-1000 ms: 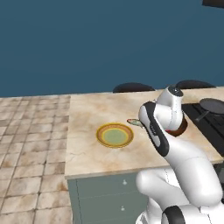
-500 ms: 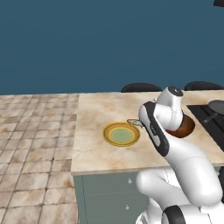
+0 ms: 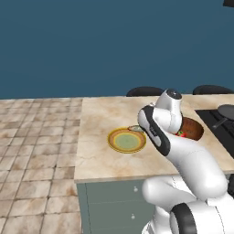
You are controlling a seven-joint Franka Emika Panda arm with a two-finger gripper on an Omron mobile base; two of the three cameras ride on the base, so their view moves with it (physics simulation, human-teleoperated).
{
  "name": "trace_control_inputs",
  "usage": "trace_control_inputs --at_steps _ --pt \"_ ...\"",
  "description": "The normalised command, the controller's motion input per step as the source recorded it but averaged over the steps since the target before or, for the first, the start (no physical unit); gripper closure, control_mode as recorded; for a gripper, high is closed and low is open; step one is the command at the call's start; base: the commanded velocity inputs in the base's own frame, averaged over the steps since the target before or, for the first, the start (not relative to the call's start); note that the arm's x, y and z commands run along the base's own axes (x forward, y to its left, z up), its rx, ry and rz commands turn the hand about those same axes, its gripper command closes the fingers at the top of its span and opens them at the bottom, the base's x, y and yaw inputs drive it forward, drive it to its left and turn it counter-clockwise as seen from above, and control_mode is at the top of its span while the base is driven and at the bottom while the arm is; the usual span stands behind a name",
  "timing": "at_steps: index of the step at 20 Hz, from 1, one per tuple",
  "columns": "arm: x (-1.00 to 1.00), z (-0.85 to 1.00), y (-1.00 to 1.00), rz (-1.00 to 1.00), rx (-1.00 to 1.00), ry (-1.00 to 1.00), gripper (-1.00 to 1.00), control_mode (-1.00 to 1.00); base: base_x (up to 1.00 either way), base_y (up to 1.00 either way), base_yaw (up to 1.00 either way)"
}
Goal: Place the fish on the plate and place the tomato on the same plate.
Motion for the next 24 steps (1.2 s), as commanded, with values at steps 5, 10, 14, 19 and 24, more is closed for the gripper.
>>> trace_control_inputs --at_steps 5,10,14,19,24 --pt "0.45 -0.30 0.11 0.03 -0.07 0.00 1.00 -1.00 0.00 0.00 0.00" --pt "0.65 -0.38 0.22 0.00 -0.11 0.02 1.00 -1.00 0.00 0.00 0.00" --pt "0.71 -0.29 0.18 0.00 -0.09 0.07 1.00 -1.00 0.00 0.00 0.00" --pt "0.48 -0.22 0.01 0.00 -0.02 0.02 1.00 -1.00 0.00 0.00 0.00" --pt "0.25 -0.25 0.00 0.01 0.00 0.01 1.00 -1.00 0.00 0.00 0.00"
